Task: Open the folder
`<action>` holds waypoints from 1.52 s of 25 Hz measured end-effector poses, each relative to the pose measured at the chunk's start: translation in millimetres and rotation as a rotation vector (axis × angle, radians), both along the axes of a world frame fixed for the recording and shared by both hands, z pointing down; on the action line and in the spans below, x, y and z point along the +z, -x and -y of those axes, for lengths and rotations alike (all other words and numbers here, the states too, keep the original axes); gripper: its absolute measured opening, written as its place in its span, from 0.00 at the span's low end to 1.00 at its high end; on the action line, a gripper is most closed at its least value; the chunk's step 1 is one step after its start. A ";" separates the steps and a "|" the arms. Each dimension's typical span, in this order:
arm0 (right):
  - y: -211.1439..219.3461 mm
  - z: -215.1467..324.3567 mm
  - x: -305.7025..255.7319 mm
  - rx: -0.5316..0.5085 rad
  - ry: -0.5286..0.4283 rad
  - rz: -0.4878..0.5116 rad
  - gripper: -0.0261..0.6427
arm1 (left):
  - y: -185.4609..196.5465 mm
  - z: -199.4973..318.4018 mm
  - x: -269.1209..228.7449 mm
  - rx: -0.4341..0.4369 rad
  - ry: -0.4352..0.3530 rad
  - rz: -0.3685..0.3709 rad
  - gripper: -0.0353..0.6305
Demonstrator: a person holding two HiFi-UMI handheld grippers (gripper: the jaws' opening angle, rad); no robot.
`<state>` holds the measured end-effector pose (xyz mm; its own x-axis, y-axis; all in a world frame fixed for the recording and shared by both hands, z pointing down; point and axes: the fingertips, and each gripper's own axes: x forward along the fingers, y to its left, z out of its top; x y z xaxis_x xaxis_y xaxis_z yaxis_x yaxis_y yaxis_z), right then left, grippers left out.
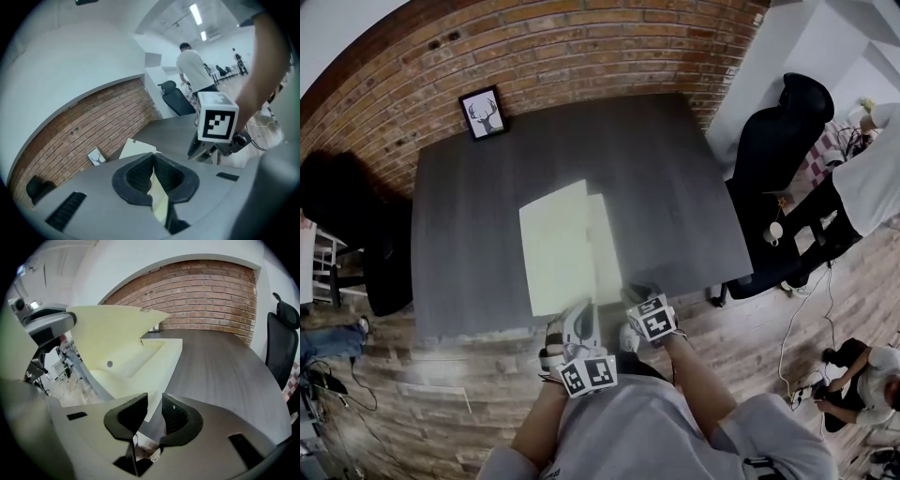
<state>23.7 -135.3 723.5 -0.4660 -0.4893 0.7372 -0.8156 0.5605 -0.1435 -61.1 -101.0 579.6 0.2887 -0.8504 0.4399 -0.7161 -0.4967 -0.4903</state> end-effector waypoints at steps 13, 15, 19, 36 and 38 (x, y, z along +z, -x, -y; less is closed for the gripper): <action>1.1 2.4 -0.1 -0.028 -0.013 -0.038 0.14 | 123.9 -9.1 -59.4 -0.429 -0.043 -0.343 0.06; 1.3 2.1 0.2 -0.031 -0.012 -0.043 0.14 | 144.0 -13.1 -61.1 -0.480 -0.052 -0.346 0.06; 0.8 3.3 1.5 -0.034 -0.020 -0.047 0.14 | 184.0 -22.0 -49.2 -0.592 -0.038 -0.378 0.06; 2.1 2.5 1.3 -0.010 -0.021 -0.091 0.14 | 324.8 -49.5 21.5 -0.967 0.064 -0.438 0.06; 1.8 2.7 1.5 -0.002 -0.022 -0.093 0.14 | 342.0 -52.6 38.2 -1.027 0.100 -0.468 0.06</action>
<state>21.9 -138.0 725.0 -0.3973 -0.5052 0.7661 -0.8238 0.5641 -0.0552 -403.1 -48.4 617.8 -0.3722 -0.7466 0.5515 -0.9100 0.4104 -0.0585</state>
